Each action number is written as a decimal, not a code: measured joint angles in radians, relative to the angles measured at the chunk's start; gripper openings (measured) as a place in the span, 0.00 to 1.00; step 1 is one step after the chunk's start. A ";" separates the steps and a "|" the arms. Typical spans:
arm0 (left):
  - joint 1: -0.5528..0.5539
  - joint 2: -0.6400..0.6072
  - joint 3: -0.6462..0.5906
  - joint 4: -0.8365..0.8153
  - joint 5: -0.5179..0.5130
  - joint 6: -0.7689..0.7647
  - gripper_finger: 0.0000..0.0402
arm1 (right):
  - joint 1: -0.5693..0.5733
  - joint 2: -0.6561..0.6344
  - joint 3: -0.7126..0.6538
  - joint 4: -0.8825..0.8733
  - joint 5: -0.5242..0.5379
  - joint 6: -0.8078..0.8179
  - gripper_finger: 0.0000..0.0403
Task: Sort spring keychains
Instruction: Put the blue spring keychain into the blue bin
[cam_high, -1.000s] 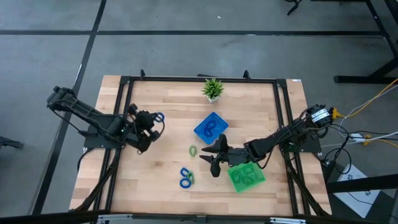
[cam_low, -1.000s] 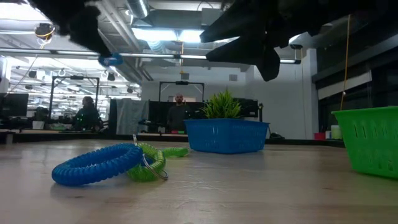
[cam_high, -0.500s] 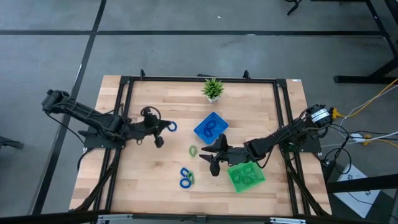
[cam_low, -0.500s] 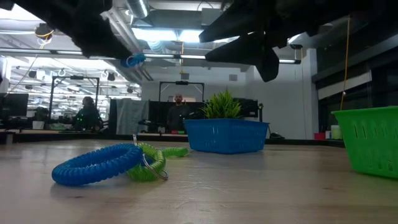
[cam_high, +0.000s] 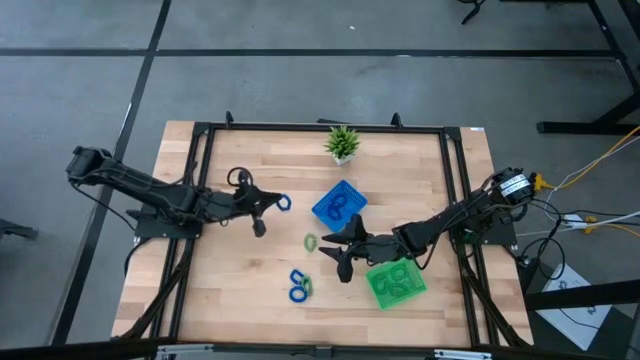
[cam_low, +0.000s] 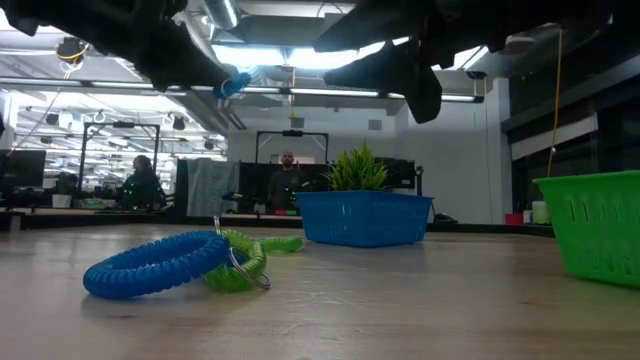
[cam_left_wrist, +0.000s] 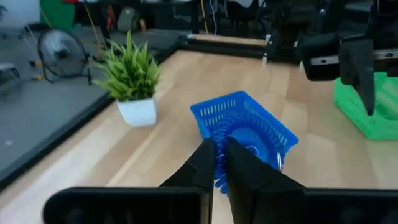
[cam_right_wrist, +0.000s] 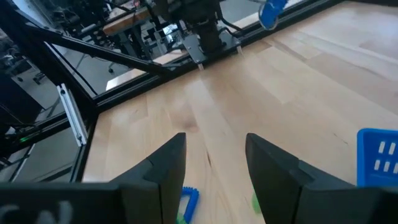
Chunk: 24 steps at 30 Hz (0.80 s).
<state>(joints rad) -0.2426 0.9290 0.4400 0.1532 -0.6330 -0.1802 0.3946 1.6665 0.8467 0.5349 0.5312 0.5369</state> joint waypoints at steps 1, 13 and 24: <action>-0.003 0.007 0.000 0.015 -0.008 0.013 0.04 | 0.000 0.000 0.000 0.005 0.000 -0.003 0.41; -0.046 0.112 0.000 0.159 -0.135 0.198 0.04 | -0.022 0.000 0.000 0.044 0.000 -0.021 0.41; -0.081 0.225 0.041 0.263 -0.232 0.324 0.04 | -0.042 0.000 0.000 0.060 0.000 -0.022 0.41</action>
<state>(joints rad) -0.3239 1.1541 0.4809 0.4164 -0.8651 0.1437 0.3531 1.6665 0.8467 0.5944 0.5314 0.5152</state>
